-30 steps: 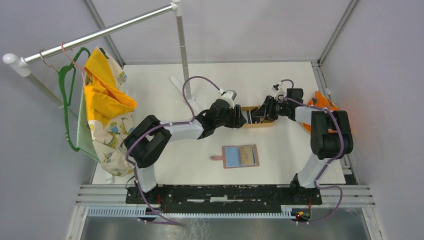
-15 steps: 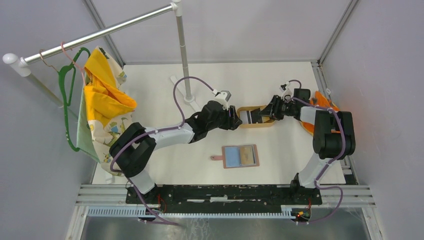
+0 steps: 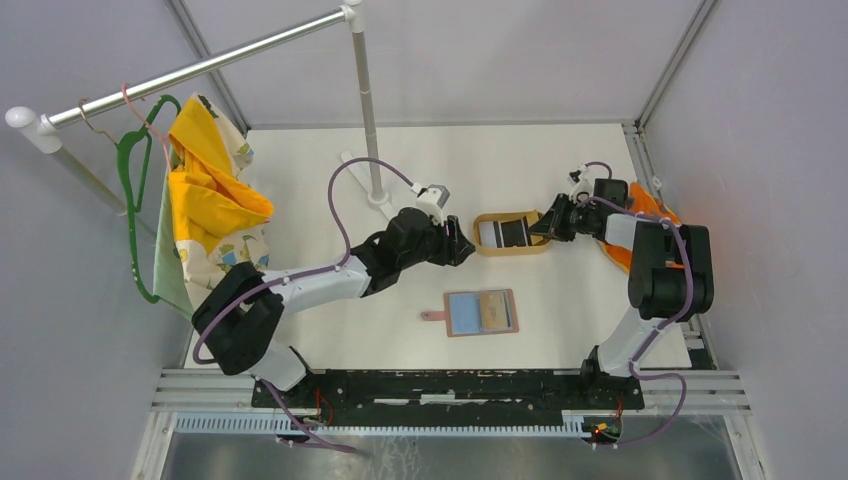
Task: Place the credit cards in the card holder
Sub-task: Pick up the credit card from the storage box.
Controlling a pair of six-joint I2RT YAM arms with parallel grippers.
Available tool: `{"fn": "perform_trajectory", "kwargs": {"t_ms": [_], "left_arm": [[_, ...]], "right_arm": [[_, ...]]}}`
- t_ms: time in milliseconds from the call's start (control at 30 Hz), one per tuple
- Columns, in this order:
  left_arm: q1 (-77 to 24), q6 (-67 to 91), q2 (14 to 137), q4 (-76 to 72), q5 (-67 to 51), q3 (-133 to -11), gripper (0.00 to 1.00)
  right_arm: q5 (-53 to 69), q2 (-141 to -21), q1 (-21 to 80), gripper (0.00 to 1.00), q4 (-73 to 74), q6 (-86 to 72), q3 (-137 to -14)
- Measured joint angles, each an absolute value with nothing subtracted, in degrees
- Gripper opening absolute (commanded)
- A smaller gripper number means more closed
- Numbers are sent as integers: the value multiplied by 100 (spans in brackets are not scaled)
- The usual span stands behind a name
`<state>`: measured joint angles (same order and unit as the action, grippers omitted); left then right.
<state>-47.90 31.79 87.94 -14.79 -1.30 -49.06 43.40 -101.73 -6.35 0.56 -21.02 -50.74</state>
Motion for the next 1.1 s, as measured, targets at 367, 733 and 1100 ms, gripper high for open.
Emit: {"fn": "perform_trajectory", "kwargs": {"t_ms": [367,733,1100], "left_arm": [[-4790,3179,8049,-1643,-250,-4331,61],[-4786,3262,7102,-3369,-1347,-2910,78],[-4786,3389,6187,-5168,-2005,-2152,89]], "right_arm": [[4202,-9564,-843,0,270,-1822,-4976],[5865,-8178,-928,0,-1699,-2276,-3739],[6777,-6617,3,0,-3345,-2565,-2735]]}}
